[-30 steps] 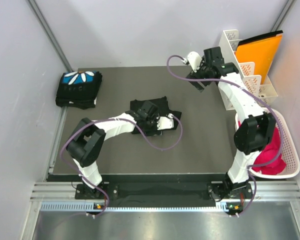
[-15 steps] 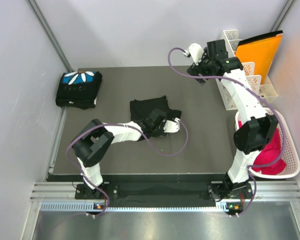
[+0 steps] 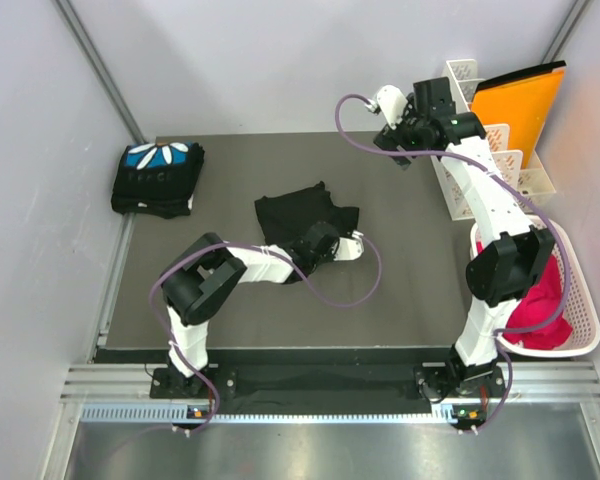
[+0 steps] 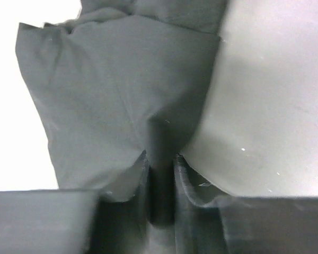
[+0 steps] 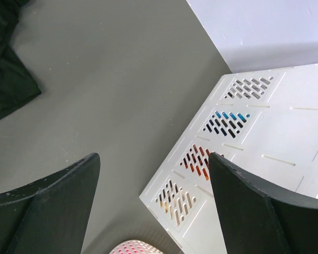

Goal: Fold and stack the t-shirts
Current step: Fold the tshirt

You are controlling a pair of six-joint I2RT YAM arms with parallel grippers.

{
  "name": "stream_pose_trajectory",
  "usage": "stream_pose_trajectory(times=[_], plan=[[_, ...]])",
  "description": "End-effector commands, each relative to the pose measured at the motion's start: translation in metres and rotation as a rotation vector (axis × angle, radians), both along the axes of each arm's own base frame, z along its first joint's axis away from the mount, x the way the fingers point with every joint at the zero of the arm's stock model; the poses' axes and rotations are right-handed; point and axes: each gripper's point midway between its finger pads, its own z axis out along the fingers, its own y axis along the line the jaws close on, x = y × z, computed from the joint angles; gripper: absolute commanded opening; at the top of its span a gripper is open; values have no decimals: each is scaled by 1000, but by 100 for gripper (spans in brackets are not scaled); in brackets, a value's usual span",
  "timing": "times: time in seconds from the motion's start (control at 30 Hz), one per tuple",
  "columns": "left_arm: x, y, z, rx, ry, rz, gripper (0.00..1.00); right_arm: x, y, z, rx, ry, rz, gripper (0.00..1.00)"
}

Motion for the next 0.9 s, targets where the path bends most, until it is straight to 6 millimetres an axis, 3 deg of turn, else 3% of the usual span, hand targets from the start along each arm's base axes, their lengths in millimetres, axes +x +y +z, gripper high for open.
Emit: stream_pose_trajectory(times=[0.0,0.13,0.2,0.23,0.3,0.33,0.4,0.47,0.5,0.57,0.6,0.67,0.7,0.77,0.8,0.87], plan=[[-39,34,-64,141,235,26,0,5,-4,27,9,-81,-4,83],[-38,32,-54,125,224,17,0,4,-6,27,7,-86,-9,83],[-29,25,-31,94,198,-10,0,3,-8,24,1,-86,-11,82],[-26,33,-25,105,212,0,0,2,-10,26,-1,-91,-12,83],[-8,30,12,44,211,-25,0,3,-11,25,-5,-93,-10,82],[-8,37,21,62,232,-28,0,3,-13,25,-9,-94,-12,83],[15,42,66,49,182,-72,0,4,-14,29,-9,-106,-15,83],[21,50,91,76,184,-125,0,5,-15,31,-6,-113,-17,83],[38,55,121,52,147,-121,0,6,-16,30,-5,-115,-19,83],[42,64,136,90,168,-169,0,6,-17,32,5,-121,-25,83],[58,69,164,80,116,-161,0,6,-16,29,8,-118,-22,82],[65,71,178,104,107,-220,0,6,-16,30,15,-125,-25,83],[74,78,200,98,77,-213,0,5,-16,26,16,-118,-26,82],[81,82,212,111,72,-248,0,5,-16,27,24,-129,-26,82],[89,88,232,112,34,-236,0,4,-16,24,23,-125,-26,82],[99,94,239,158,11,-262,0,4,-14,26,34,-134,-24,82]])
